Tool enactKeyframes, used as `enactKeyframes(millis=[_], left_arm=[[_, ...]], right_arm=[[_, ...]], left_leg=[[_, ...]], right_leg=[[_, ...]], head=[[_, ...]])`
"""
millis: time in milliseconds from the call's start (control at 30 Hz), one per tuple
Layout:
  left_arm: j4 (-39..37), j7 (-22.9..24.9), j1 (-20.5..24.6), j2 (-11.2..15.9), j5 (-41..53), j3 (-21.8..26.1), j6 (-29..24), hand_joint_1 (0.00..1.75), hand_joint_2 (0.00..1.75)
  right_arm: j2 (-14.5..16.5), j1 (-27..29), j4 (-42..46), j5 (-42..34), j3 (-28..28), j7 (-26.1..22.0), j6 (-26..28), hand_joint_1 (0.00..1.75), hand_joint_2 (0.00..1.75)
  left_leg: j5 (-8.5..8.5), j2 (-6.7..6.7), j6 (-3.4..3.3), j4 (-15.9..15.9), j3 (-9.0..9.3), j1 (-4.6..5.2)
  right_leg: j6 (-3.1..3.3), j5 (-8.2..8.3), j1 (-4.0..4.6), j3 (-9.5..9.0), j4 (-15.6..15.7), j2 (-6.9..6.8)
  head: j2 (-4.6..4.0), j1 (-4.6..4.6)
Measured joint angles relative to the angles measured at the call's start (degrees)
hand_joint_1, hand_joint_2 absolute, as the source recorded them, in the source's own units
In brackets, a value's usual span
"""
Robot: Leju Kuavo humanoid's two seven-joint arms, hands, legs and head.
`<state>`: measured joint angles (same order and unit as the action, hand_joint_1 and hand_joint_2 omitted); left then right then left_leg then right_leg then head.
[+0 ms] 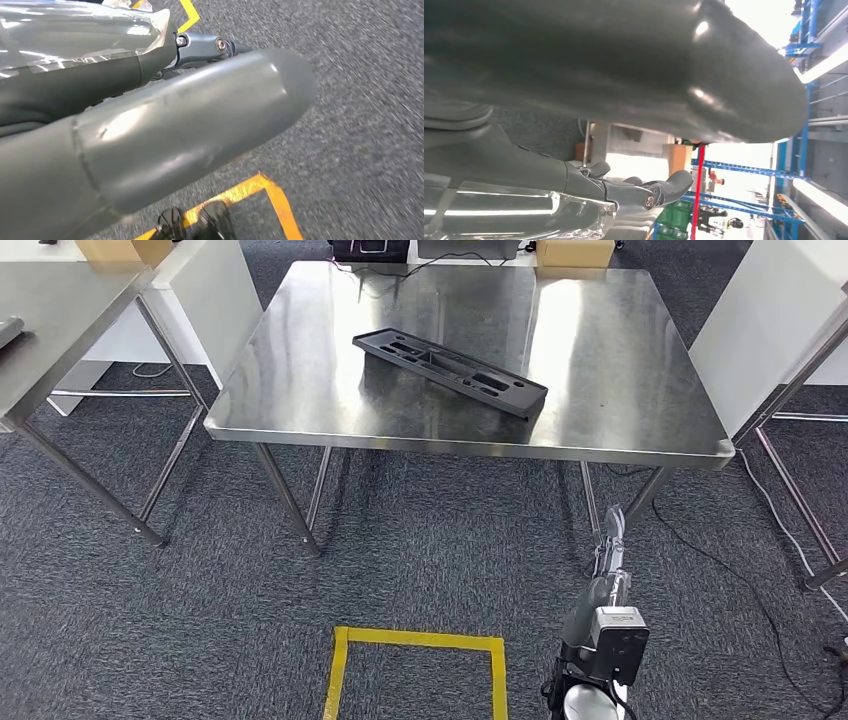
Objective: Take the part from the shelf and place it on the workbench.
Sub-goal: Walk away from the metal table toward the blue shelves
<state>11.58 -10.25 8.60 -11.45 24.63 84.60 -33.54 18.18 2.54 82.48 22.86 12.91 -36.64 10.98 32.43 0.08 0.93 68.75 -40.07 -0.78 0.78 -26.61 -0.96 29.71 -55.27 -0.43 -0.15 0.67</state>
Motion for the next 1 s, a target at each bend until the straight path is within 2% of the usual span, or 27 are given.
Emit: enactKeyframes(millis=[33, 67, 100, 133, 167, 200, 233, 267, 333, 367, 400, 433, 500, 533, 567, 600, 633, 667, 700, 733, 767, 800, 833, 867, 900, 933, 1000], left_arm=[[0.00, 0.00, 0.01, 0.04, 0.00, -0.04, 0.02, 0.00, 0.00], [0.00, -0.01, 0.01, 0.09, 0.00, -0.08, 0.08, 0.00, 0.00], [0.00, -0.04, 0.01, 0.14, 0.01, -0.11, 0.20, 0.00, 0.00], [0.00, -0.09, 0.02, 0.17, 0.03, -0.15, 0.39, 0.00, 0.00], [0.00, -0.15, 0.07, 0.21, 0.10, -0.21, 0.67, 0.00, 0.00], [0.00, -0.20, 0.12, 0.23, 0.20, -0.28, 0.94, 0.00, 0.00], [0.00, -0.24, 0.17, 0.25, 0.30, -0.36, 1.15, 0.00, 0.00], [0.00, -0.25, 0.21, 0.26, 0.38, -0.42, 1.32, 0.00, 0.00], [0.00, -0.26, 0.18, 0.29, 0.45, -0.45, 1.45, 0.00, 0.00], [0.00, -0.26, 0.18, 0.29, 0.49, -0.46, 1.54, 0.00, 0.00], [0.01, -0.26, 0.19, 0.33, 0.52, -0.49, 1.68, 0.00, 0.00], [0.01, -0.26, 0.19, 0.39, 0.55, -0.51, 1.88, 0.00, 0.00], [0.01, -0.26, 0.17, 0.57, 0.58, -0.56, 2.23, 0.00, 0.00], [0.00, -0.26, 0.15, 0.62, 0.59, -0.56, 2.33, 0.00, 0.00], [0.00, -0.26, 0.13, 0.65, 0.59, -0.56, 2.35, 0.00, 0.00], [0.00, -0.26, 0.13, 0.66, 0.59, -0.57, 2.38, 0.00, 0.00], [0.00, -0.26, 0.13, 0.66, 0.59, -0.58, 2.38, 0.00, 0.00], [0.00, -0.26, 0.14, 0.66, 0.58, -0.62, 2.39, 0.00, 0.00], [0.00, -0.26, 0.14, 0.65, 0.58, -0.70, 2.39, 0.00, 0.00], [0.00, -0.25, 0.14, 0.64, 0.57, -0.80, 2.39, 0.00, 0.00], [0.00, -0.25, 0.14, 0.64, 0.57, -0.90, 2.39, 0.00, 0.00], [0.00, -0.25, 0.13, 0.64, 0.57, -1.01, 2.39, 0.00, 0.00], [0.00, -0.25, 0.08, 0.66, 0.56, -1.09, 2.39, 0.00, 0.00], [0.00, -0.25, 0.02, 0.68, 0.56, -1.18, 2.39, 0.00, 0.00], [0.00, -0.25, -0.06, 0.69, 0.55, -1.29, 2.42, 0.00, 0.00], [0.00, -0.26, -0.14, 0.72, 0.55, -1.38, 2.49, 0.00, 0.00], [0.00, -0.26, -0.22, 0.73, 0.57, -1.54, 2.76, 0.00, 0.00]], right_arm=[[0.01, 0.00, -0.17, 0.02, -0.01, -0.01, -0.01, 0.00, 0.00], [0.01, 0.00, -0.35, 0.03, -0.02, -0.03, -0.01, 0.00, 0.00], [0.01, 0.00, -0.51, 0.04, -0.03, -0.05, 0.00, 0.00, 0.00], [0.01, 0.00, -0.64, 0.04, -0.07, -0.09, 0.02, 0.00, 0.00], [0.02, 0.00, -0.73, 0.04, -0.14, -0.14, 0.08, 0.00, 0.00], [0.04, -0.01, -0.78, 0.04, -0.23, -0.20, 0.17, 0.00, 0.00], [0.05, -0.01, -0.80, 0.04, -0.32, -0.25, 0.26, 0.00, 0.00], [0.07, -0.02, -0.80, 0.04, -0.40, -0.29, 0.34, 0.00, 0.00], [0.04, 0.01, -0.80, 0.04, -0.54, -0.34, 0.42, 0.00, 0.00], [-0.01, 0.05, -0.81, 0.04, -0.64, -0.36, 0.47, 0.00, 0.00], [-0.08, 0.10, -0.81, 0.04, -0.80, -0.38, 0.54, 0.00, 0.00], [-0.17, 0.13, -0.82, 0.03, -1.02, -0.40, 0.62, 0.00, 0.00], [-0.33, 0.23, -0.82, 0.02, -1.51, -0.48, 0.77, 0.00, 0.00], [-0.40, 0.28, -0.82, 0.02, -1.72, -0.55, 0.80, 0.00, 0.00], [-0.45, 0.35, -0.82, 0.02, -1.87, -0.64, 0.82, 0.00, 0.00], [-0.49, 0.41, -0.82, 0.02, -1.99, -0.72, 0.83, 0.00, 0.00], [-0.51, 0.44, -0.81, 0.02, -2.08, -0.78, 0.83, 0.00, 0.00], [-0.52, 0.45, -0.80, 0.03, -2.14, -0.82, 0.83, 0.00, 0.00], [-0.49, 0.44, -0.78, 0.04, -2.17, -0.86, 0.83, 0.00, 0.00], [-0.46, 0.42, -0.74, 0.04, -2.20, -0.91, 0.83, 0.00, 0.00], [-0.43, 0.41, -0.70, 0.05, -2.22, -0.96, 0.83, 0.00, 0.00], [-0.41, 0.40, -0.68, 0.05, -2.27, -1.02, 0.82, 0.00, 0.00], [-0.40, 0.42, -0.67, 0.04, -2.32, -1.05, 0.81, 0.00, 0.00], [-0.39, 0.40, -0.67, 0.05, -2.38, -1.08, 0.79, 0.00, 0.00], [-0.38, 0.39, -0.67, 0.05, -2.43, -1.08, 0.76, 0.00, 0.00], [-0.37, 0.38, -0.67, 0.05, -2.47, -1.08, 0.74, 0.00, 0.00], [-0.37, 0.39, -0.67, 0.04, -2.63, -1.08, 0.68, 0.00, 0.00]], left_leg=[[0.98, 0.00, 0.12, 3.20, -0.32, 0.00], [0.51, 0.00, 0.16, 4.77, 0.17, -0.02], [-0.92, 0.00, 0.14, 4.31, 1.67, -0.06], [-2.50, 0.01, 0.08, 1.64, 4.26, -0.15], [-3.04, -0.05, 0.00, -2.60, 7.57, -0.22], [-2.87, -0.17, -0.16, -6.96, 10.63, -0.22], [-2.29, -0.29, -0.37, -10.28, 12.68, -0.13], [-1.62, -0.40, -0.66, -12.15, 13.60, 0.07], [-2.25, -0.28, -1.68, -12.61, 12.90, 0.37], [-2.90, -0.11, -2.30, -12.69, 12.31, 0.41], [-3.71, 0.08, -2.98, -12.84, 11.58, 0.38], [-4.58, 0.25, -3.49, -12.94, 10.72, 0.32], [-6.17, 0.40, -3.91, -12.86, 8.81, 0.42], [-6.94, 0.46, -3.88, -12.79, 7.87, 0.46], [-7.72, 0.51, -3.82, -12.71, 6.92, 0.50], [-8.48, 0.55, -3.71, -12.63, 5.99, 0.52], [-9.20, 0.57, -3.55, -12.55, 5.06, 0.53], [-9.89, 0.55, -3.35, -12.46, 4.30, 0.55], [-10.49, 0.51, -3.08, -12.35, 3.68, 0.65], [-11.08, 0.50, -2.80, -12.30, 3.29, 0.73], [-11.70, 0.50, -2.48, -12.36, 3.08, 0.76], [-12.30, 0.51, -2.11, -12.51, 2.94, 0.76], [-12.92, 0.48, -1.75, -12.73, 2.83, 0.67], [-12.73, 0.36, -1.36, -12.65, 2.53, 0.54], [-11.22, 0.22, -0.99, -11.71, 2.04, 0.42], [-8.63, 0.09, -0.67, -9.70, 1.36, 0.30], [-2.12, -0.01, -0.07, -2.58, -0.20, 0.09]], right_leg=[[-0.05, 0.74, 0.06, 0.86, -0.12, -0.03], [-0.18, 1.41, 0.09, 1.80, -0.30, -0.06], [-0.34, 2.00, 0.07, 2.78, -0.56, -0.07], [-0.57, 2.47, 0.05, 3.67, -0.88, -0.07], [-0.85, 2.87, 0.09, 4.44, -1.24, -0.06], [-1.19, 3.23, 0.18, 4.99, -1.56, -0.06], [-1.59, 3.66, 0.28, 5.32, -1.74, -0.11], [-1.99, 4.11, 0.35, 5.50, -1.80, -0.17], [-2.81, 5.00, 0.36, 5.78, -1.65, -0.23], [-2.98, 4.62, 0.30, 6.24, -1.99, -0.13], [-2.89, 3.14, 0.28, 7.02, -3.20, -0.01], [-2.62, 0.66, 0.25, 8.03, -5.60, 0.10], [-2.26, -4.90, 0.20, 10.10, -13.07, 0.22], [-2.53, -6.34, 0.20, 10.55, -16.59, 0.23], [-3.06, -6.50, 0.20, 10.22, -18.68, 0.23], [-3.69, -5.66, 0.21, 8.87, -18.72, 0.23], [-4.19, -4.37, 0.21, 6.38, -16.46, 0.23], [-4.36, -3.49, 0.21, 2.97, -12.35, 0.24], [-4.15, -3.44, 0.31, -0.79, -7.25, 0.26], [-3.71, -3.88, 0.40, -3.62, -2.98, 0.31], [-3.19, -4.49, 0.54, -5.20, -0.10, 0.36], [-2.68, -4.75, 0.73, -5.61, 1.21, 0.39], [-2.17, -4.39, 0.67, -5.01, 1.30, 0.40], [-1.64, -3.82, 0.54, -4.42, 1.28, 0.31], [-0.99, -3.15, 0.37, -3.84, 1.29, 0.21], [-0.45, -2.41, 0.16, -3.13, 1.33, 0.11], [0.14, -1.03, 0.20, -1.76, 1.15, -0.01]], head=[[0.00, 0.01], [0.00, 0.01], [0.00, 0.02], [0.00, 0.04], [0.00, 0.04], [0.00, 0.03], [0.00, -0.03], [0.00, -0.06], [0.00, -0.19], [0.00, -0.17], [0.00, -0.32], [0.00, -0.43], [0.00, -0.68], [0.00, -0.70], [0.00, -0.72], [0.00, -0.76], [0.00, -0.76], [0.00, -0.77], [0.00, -0.77], [0.00, -0.67], [0.00, -0.60], [0.00, -0.53], [0.00, -0.45], [0.00, -0.46], [0.00, -0.36], [0.00, -0.25], [0.00, -0.04]])
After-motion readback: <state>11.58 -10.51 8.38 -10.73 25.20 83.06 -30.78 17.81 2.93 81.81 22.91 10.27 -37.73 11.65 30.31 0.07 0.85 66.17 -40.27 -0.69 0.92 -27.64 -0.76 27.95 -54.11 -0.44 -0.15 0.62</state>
